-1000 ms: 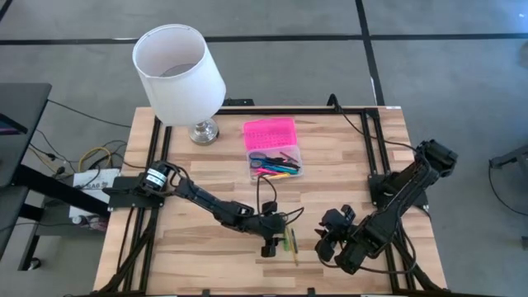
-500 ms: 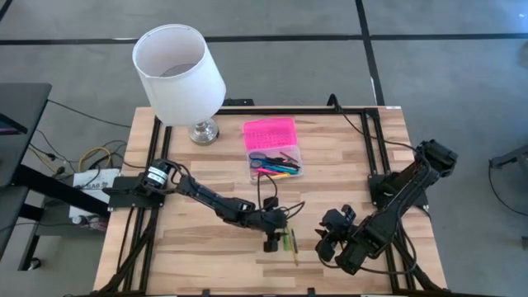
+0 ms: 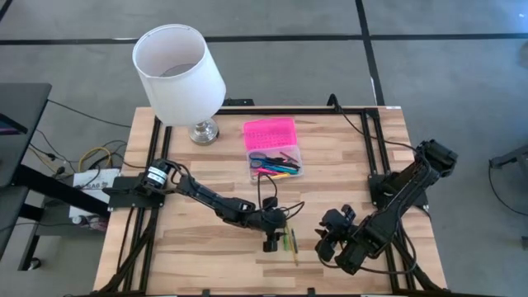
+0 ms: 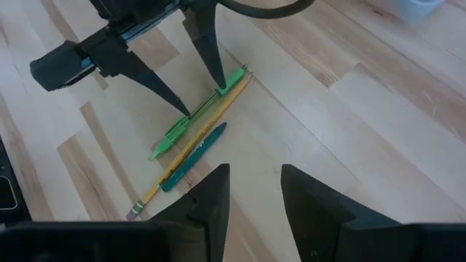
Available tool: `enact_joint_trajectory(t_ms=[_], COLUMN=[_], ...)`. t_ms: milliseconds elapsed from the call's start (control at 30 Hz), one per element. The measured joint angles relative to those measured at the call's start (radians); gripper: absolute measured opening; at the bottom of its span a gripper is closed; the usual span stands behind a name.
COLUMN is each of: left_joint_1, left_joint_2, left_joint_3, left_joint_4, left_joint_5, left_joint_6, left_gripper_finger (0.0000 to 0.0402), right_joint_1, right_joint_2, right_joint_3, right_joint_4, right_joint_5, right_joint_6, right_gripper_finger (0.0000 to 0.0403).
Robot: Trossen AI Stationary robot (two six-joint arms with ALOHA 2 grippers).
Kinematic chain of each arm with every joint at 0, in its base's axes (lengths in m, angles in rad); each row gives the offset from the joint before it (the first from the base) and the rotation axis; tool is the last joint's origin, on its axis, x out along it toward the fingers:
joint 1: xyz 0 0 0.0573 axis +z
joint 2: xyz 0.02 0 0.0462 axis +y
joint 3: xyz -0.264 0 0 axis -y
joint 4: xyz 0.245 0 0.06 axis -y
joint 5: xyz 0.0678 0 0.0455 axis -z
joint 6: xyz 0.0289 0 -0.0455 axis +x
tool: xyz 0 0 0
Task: Pick & place school supplies into a supply box
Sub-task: Put the light green pen into the pink supply box
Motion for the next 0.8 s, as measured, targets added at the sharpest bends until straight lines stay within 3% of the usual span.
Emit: enact_joint_trajectory(t_ms=[367,800], left_joint_1=[-0.008,-0.018], left_joint_2=[0.036,0.016], left_joint_3=[0.002,0.003], left_joint_4=[0.026,-0.082], left_joint_5=[0.004,0.020], left_joint_6=[-0.023,-0.009], left_gripper_finger=[0.0194,0.0194], right_joint_1=[0.009,0.015], right_joint_2=[0.000,0.000], right_joint_3=[0.000,0.000], right_joint_4=[0.011,0.009], right_joint_5=[-0.007,-0.012], right_joint_6=[0.025,0.036], right_gripper_finger=[0.0117,0.0117])
